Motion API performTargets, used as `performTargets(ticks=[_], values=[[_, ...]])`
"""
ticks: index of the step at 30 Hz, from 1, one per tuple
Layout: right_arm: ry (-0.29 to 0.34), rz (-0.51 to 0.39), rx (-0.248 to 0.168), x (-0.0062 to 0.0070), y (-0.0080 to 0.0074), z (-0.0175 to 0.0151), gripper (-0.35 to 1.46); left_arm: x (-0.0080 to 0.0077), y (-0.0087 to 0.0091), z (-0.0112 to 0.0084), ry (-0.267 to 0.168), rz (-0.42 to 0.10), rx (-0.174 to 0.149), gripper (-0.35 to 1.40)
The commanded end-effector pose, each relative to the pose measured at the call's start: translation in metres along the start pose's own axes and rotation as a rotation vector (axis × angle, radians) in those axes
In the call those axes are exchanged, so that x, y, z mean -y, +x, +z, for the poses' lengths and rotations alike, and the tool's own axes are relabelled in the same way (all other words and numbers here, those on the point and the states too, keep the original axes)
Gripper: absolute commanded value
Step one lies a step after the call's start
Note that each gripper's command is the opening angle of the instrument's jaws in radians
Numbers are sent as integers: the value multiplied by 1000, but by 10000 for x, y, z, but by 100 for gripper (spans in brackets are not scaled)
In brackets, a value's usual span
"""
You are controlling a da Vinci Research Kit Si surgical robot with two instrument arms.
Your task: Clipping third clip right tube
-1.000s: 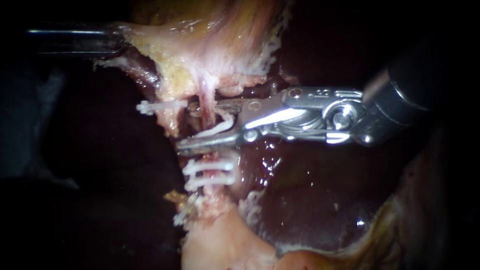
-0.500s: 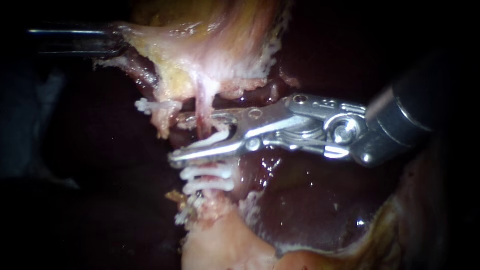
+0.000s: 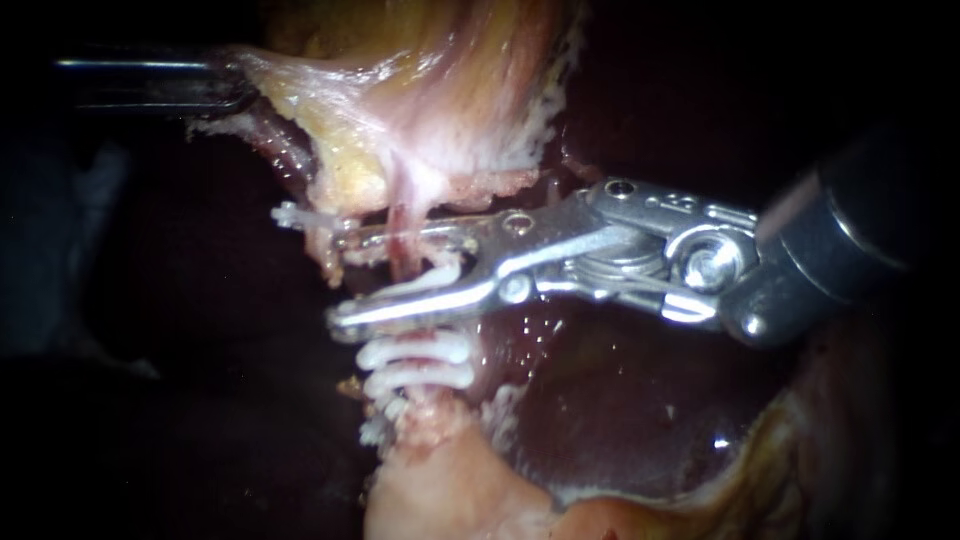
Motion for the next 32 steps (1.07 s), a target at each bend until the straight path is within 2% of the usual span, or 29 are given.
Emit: performTargets(ticks=[1, 10, 13, 24, 32], values=[[-1, 1, 2, -1, -1, -1, 29, 0, 0, 0, 0, 0, 0, -35], [-14, 13, 3, -4, -3, -4, 2, 0, 0, 0, 0, 0, 0, -35], [-31, 36, -1, -5, -4, -8, -35, 0, 0, 0, 0, 0, 0, -35], [-36, 62, 13, -11, -14, -14, -35, 0, 0, 0, 0, 0, 0, -35], [-37, 62, 12, -14, -15, -15, -35, 0, 0, 0, 0, 0, 0, -35]])
